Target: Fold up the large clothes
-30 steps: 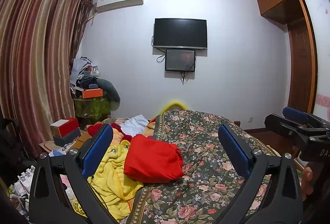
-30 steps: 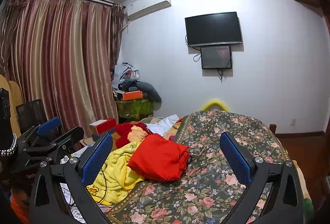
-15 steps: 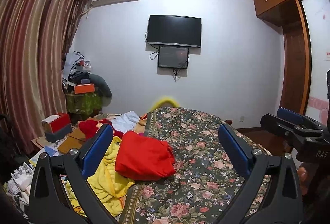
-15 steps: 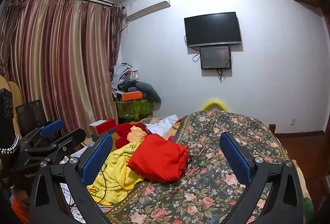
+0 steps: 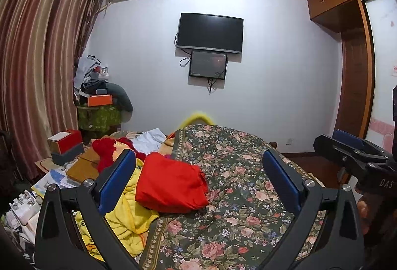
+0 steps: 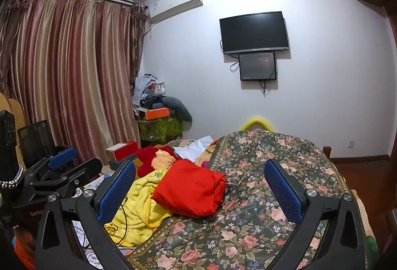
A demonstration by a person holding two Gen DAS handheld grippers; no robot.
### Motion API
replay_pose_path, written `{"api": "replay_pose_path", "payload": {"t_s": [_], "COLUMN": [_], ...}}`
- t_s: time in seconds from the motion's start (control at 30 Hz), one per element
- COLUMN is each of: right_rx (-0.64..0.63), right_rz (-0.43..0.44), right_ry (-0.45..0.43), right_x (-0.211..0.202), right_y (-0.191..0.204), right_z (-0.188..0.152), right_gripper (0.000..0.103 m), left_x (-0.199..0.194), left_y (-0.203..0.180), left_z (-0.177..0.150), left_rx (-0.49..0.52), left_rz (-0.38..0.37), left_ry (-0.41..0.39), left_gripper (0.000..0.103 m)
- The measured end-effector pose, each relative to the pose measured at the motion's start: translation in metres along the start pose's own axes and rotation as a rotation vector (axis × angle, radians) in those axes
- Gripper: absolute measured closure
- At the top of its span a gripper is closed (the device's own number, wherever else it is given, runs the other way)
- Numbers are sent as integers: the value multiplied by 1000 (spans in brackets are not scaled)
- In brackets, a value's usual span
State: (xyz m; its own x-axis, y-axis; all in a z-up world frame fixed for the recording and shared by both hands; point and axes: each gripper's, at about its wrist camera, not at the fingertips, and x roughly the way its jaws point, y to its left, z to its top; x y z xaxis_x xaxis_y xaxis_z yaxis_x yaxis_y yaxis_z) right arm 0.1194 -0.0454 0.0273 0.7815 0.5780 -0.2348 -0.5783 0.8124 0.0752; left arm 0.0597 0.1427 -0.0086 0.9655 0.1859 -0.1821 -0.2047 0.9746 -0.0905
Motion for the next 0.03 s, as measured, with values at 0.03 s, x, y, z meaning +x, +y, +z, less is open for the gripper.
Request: {"api": "replay_pose_path", "payload": {"t_s": [0.03], "right_rx": [0], "right_rz": [0], "right_ry": [1], "right_x": [0], "right_y": [0], "right_z": [0], "right_gripper": [0], "left_x": [1], "left_y": [-1], "left_z": [-1], "left_rx": [5], "left_rz": [-1], "left_ry": [5], "left_gripper": [0]}}
